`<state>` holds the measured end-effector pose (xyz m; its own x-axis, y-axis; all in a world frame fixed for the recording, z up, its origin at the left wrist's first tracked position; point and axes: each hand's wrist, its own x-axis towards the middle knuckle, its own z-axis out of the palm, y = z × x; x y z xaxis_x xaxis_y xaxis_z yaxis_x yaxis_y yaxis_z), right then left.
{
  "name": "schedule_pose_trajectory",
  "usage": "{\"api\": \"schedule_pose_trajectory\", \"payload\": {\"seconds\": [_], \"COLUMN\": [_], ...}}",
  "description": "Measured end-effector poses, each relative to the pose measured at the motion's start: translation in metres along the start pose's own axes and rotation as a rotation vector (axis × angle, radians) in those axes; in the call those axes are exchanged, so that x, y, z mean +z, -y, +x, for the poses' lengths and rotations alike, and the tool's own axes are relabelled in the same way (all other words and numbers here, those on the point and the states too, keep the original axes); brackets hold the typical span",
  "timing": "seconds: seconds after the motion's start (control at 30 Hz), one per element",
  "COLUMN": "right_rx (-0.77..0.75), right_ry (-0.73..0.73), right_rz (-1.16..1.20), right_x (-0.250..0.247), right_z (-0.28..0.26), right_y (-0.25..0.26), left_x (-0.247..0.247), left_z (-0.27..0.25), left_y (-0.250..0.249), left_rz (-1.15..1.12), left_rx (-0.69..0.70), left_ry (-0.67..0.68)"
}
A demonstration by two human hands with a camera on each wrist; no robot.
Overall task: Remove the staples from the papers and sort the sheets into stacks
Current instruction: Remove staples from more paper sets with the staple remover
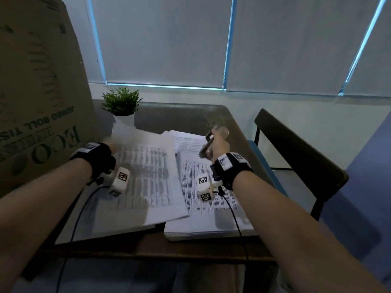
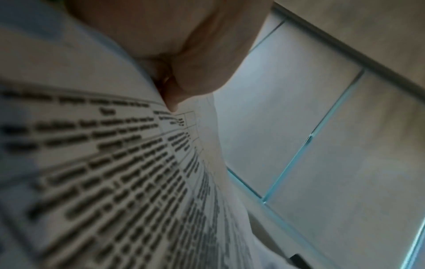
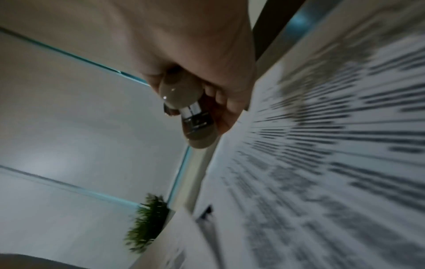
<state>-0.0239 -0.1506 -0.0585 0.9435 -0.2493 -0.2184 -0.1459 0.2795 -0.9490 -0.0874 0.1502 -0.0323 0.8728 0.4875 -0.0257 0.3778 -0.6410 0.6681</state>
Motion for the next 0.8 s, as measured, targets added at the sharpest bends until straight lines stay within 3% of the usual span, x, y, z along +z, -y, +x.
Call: {"api": "schedule_pose_trajectory", "payload": {"seconds": [0.13, 0.2, 0.33, 0.37, 0.43, 0.5, 0.57, 0.67, 0.8], "right_rx": [0.131, 0.176, 0.196, 0.197, 0.209, 0.204, 0.178, 0.157, 0.108], "right_ry": [0.017, 0.034, 0.029, 0.032, 0.057, 0.082, 0.103, 0.139, 0.171], "right_rz": [0.005, 0.011, 0.014, 0.045, 0.081, 0.064, 0.042, 0.052, 0.006], "right_x": [-0.011, -0.016, -0.026, -0.029, -0.033, -0.036, -0.039, -0.043, -0.047], "right_z": [0.025, 0.018, 0.012, 0.012, 0.015, 0.016, 0.016, 0.012, 0.011], "right_y": [-0.042, -0.047, -0.052, -0.052, -0.055, -0.057, -0.058, -0.062, -0.065], "left_x": [0.007, 0.015, 0.019, 0.027, 0.047, 0.071, 0.094, 0.118, 0.133], "left_z": [0.072, 0.099, 0.013, 0.001, -0.022, -0.04, -0.052, -0.061, -0.062], "left_y": [0.065, 0.079, 0.021, 0.009, -0.019, -0.042, -0.058, -0.073, -0.077], "left_rz": [0.154, 0.197, 0.19, 0.176, 0.142, 0.069, -0.012, 0.004, 0.186], "left_rx": [-0.132, -0.092, 0.002, 0.058, 0.177, 0.239, 0.225, 0.121, 0.167], "left_ry": [-0.055, -0.097, -0.193, -0.161, 0.036, 0.261, 0.404, 0.511, 0.472]}}
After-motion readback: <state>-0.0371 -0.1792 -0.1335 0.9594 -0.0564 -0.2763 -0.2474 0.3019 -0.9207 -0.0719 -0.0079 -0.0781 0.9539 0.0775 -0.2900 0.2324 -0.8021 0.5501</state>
